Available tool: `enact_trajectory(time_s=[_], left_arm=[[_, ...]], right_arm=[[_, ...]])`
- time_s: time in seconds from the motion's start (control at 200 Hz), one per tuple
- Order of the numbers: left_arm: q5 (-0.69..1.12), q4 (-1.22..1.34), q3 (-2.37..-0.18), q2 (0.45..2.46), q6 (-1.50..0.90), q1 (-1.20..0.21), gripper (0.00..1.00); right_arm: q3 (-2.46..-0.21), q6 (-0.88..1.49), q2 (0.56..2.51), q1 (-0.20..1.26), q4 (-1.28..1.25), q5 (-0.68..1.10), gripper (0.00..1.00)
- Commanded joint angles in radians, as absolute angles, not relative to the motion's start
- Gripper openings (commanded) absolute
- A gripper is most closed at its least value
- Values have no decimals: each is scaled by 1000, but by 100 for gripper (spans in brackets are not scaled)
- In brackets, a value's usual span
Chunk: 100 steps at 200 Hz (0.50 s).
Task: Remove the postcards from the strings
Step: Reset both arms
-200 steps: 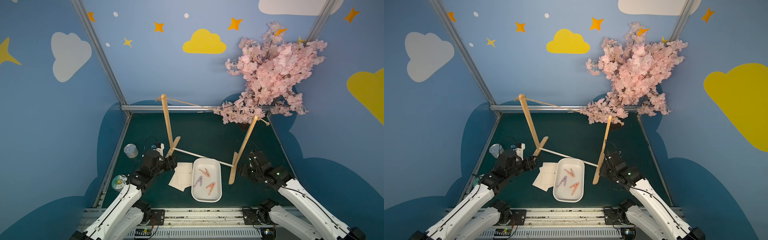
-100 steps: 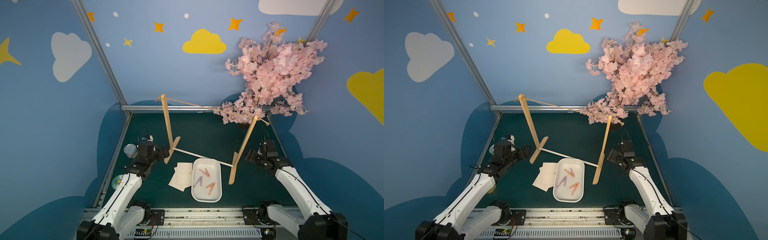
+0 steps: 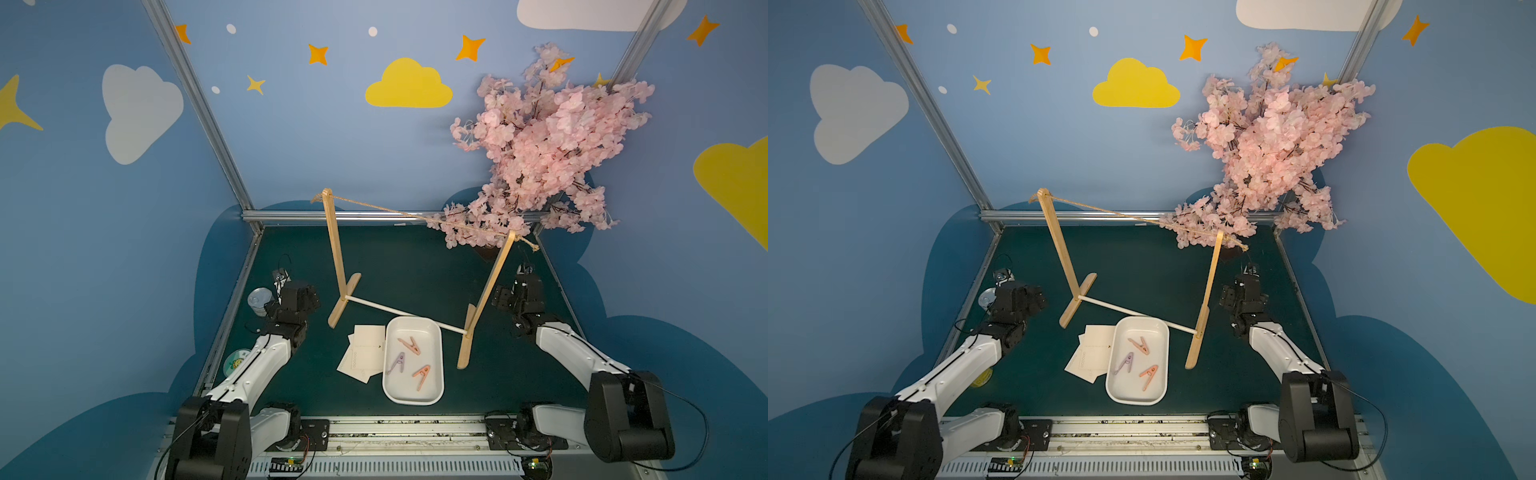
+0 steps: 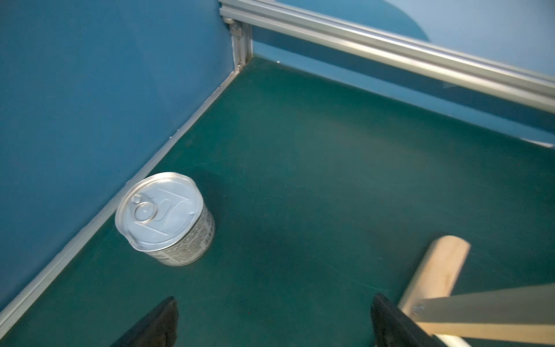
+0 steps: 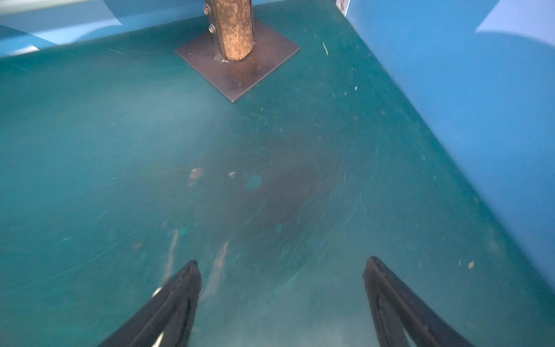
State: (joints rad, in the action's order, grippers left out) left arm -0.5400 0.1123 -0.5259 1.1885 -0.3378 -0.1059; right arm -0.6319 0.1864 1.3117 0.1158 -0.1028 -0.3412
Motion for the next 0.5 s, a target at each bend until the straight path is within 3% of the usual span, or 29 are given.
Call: enact_trajectory(time_s=[0.0, 0.21, 0.35, 0.496], left_arm=[[-624, 401, -467, 1270, -186, -95, 99], [-439, 639, -438, 1412, -24, -85, 99], [-252, 734, -422, 1465, -27, -50, 99], [-183, 778, -411, 1512, -26, -31, 99]], right_arm=[[-622, 128, 1378, 106, -268, -387, 86], [-595, 67, 1487, 104, -435, -373, 86], [-528, 48, 1498, 101, -572, -331, 87], [-446, 29, 1487, 93, -728, -273, 87]])
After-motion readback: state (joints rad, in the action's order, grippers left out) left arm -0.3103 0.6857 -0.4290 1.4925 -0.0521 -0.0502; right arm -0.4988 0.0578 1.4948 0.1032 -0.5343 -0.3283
